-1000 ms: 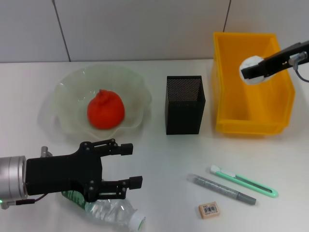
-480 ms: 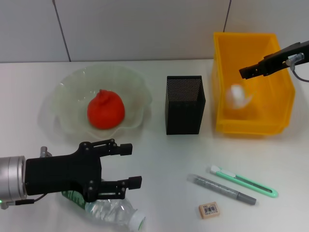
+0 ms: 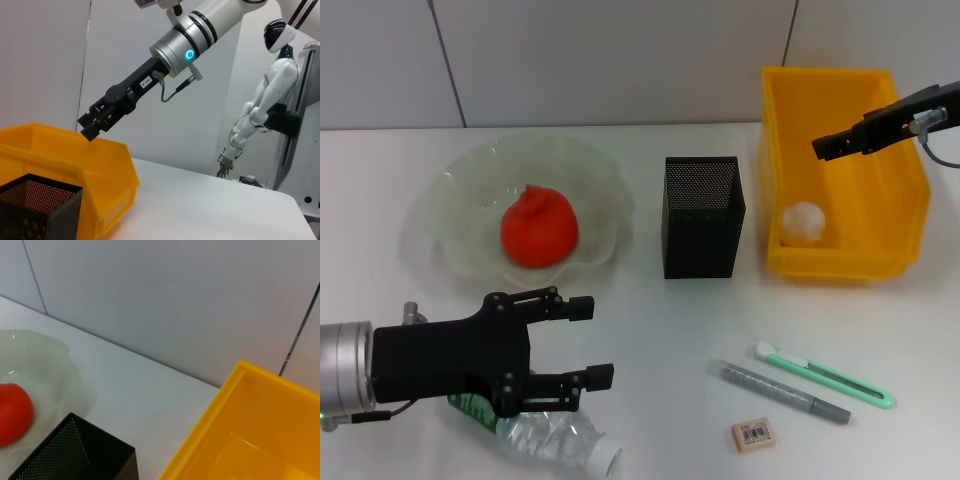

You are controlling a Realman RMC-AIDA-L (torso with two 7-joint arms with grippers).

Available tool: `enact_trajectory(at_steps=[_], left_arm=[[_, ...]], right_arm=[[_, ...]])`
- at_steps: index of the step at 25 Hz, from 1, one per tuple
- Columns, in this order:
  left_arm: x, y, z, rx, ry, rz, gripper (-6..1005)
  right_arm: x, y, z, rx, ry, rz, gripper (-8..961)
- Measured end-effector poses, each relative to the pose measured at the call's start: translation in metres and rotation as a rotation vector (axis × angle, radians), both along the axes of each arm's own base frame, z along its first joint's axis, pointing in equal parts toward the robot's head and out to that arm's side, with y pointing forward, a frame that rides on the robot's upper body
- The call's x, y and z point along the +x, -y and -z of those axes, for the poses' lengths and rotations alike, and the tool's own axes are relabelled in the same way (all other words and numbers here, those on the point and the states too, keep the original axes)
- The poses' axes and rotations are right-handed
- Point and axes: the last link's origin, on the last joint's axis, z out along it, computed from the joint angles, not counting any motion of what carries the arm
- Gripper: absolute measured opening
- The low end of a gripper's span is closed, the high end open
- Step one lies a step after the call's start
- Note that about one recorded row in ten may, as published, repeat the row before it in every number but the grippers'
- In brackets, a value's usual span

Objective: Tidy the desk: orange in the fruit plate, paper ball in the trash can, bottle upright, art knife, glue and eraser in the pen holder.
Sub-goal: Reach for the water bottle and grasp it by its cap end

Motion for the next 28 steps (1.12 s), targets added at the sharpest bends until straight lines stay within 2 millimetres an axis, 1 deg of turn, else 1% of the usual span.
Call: enact_trajectory(at_steps=[8,10,13,15,16,17,20,21,22,23,26,27,28], left_arm=[[0.001,0.000,0.000,-0.001,0.000,0.002,792],[0.001,-0.001,0.000,0.000,0.000,0.004,792],[0.001,-0.001,0.000,0.000,0.000,0.005,792],[0.001,-0.001,0.000,0.000,0.000,0.005,792],[0.001,-0.001,-0.001,0.000,-0.001,0.006,792],[0.001,-0.001,-0.001,0.001,-0.001,0.006,792],[0.001,-0.001,-0.001,0.001,-0.001,0.006,792],[0.001,-0.001,-0.001,0.001,-0.001,0.006,792],[0.001,-0.001,-0.001,0.001,-0.001,0.006,792],[0.001,-0.001,-0.001,0.001,-0.001,0.006,792],[0.000,-0.001,-0.002,-0.002,-0.002,0.003,792],[0.000,-0.001,-0.002,-0.003,-0.001,0.001,792],[0.000,-0.001,-0.002,-0.003,-0.001,0.001,792]], right_arm=[[-0.001,0.000,0.000,0.002,-0.007,-0.003,784],[-0.003,0.001,0.000,0.000,-0.038,-0.022,784],[-0.012,0.009,-0.003,-0.018,-0.159,-0.114,784],[-0.017,0.019,-0.008,-0.039,-0.264,-0.206,784],[-0.018,0.028,-0.010,-0.069,-0.343,-0.282,784],[-0.018,0.028,-0.010,-0.069,-0.343,-0.282,784],[-0.007,0.046,-0.007,-0.164,-0.456,-0.391,784],[-0.001,0.051,-0.006,-0.193,-0.488,-0.415,784],[0.013,0.062,-0.004,-0.252,-0.556,-0.469,784],[0.013,0.062,-0.004,-0.252,-0.556,-0.469,784],[0.036,0.077,0.002,-0.316,-0.615,-0.519,784],[0.050,0.088,0.006,-0.353,-0.640,-0.551,784],[0.050,0.088,0.006,-0.353,-0.640,-0.551,784]])
